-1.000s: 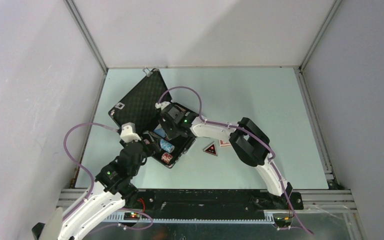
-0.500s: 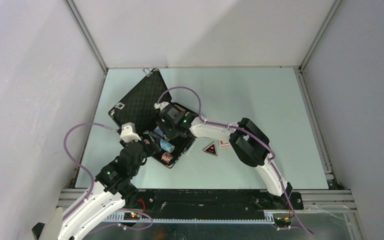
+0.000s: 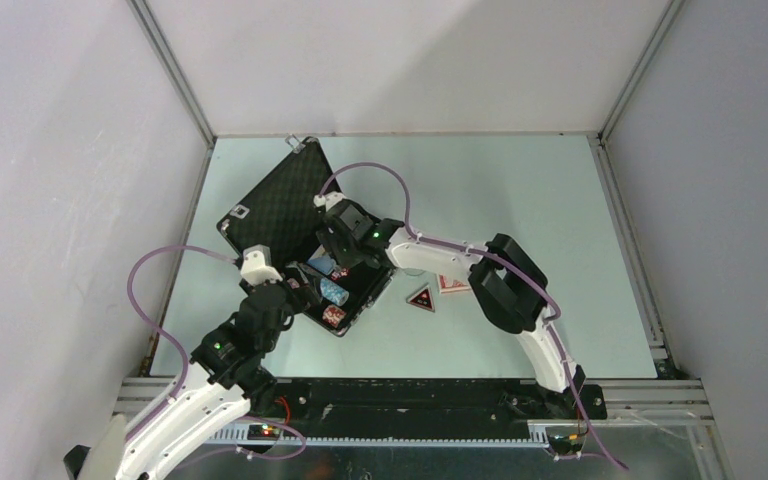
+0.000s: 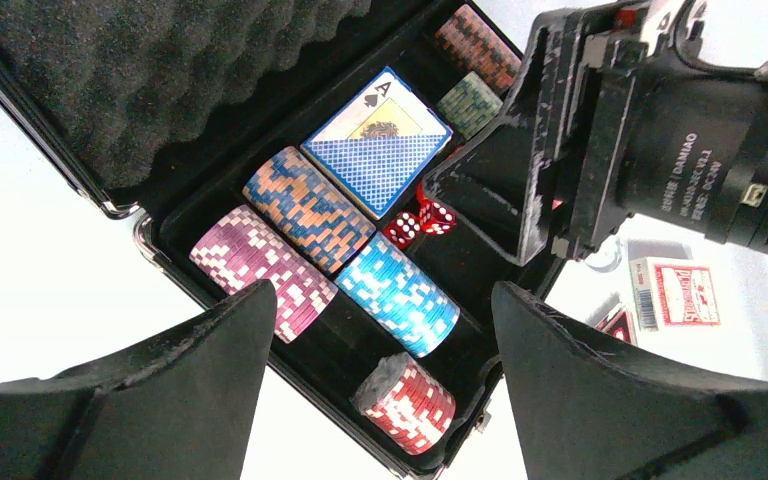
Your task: Pack up texas hold em set
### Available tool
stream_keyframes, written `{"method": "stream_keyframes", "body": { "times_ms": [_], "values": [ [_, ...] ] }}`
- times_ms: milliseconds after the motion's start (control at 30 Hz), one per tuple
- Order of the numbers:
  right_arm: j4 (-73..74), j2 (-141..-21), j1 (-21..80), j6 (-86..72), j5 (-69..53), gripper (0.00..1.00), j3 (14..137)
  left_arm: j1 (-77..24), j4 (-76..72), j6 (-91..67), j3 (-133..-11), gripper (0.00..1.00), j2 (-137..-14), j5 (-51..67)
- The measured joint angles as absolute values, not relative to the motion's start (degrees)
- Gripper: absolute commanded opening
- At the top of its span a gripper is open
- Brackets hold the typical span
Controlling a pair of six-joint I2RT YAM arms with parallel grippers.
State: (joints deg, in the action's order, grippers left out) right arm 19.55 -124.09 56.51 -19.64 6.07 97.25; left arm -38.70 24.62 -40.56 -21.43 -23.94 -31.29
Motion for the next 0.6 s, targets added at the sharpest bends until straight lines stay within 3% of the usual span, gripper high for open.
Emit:
{"method": "stream_keyframes", "body": {
  "times_ms": [133, 600],
  "values": [
    [19.57, -123.63, 56.03, -19.35, 6.52, 0.31, 97.25, -38.70, 24.62, -40.53, -21.43, 0.86, -23.94, -31.29],
    [18.72, -122.32, 56.01, -20.18, 4.93, 0.23, 92.77, -38.70, 24.60, -40.53, -21.43, 0.86, -23.97, -31.27]
  ]
}}
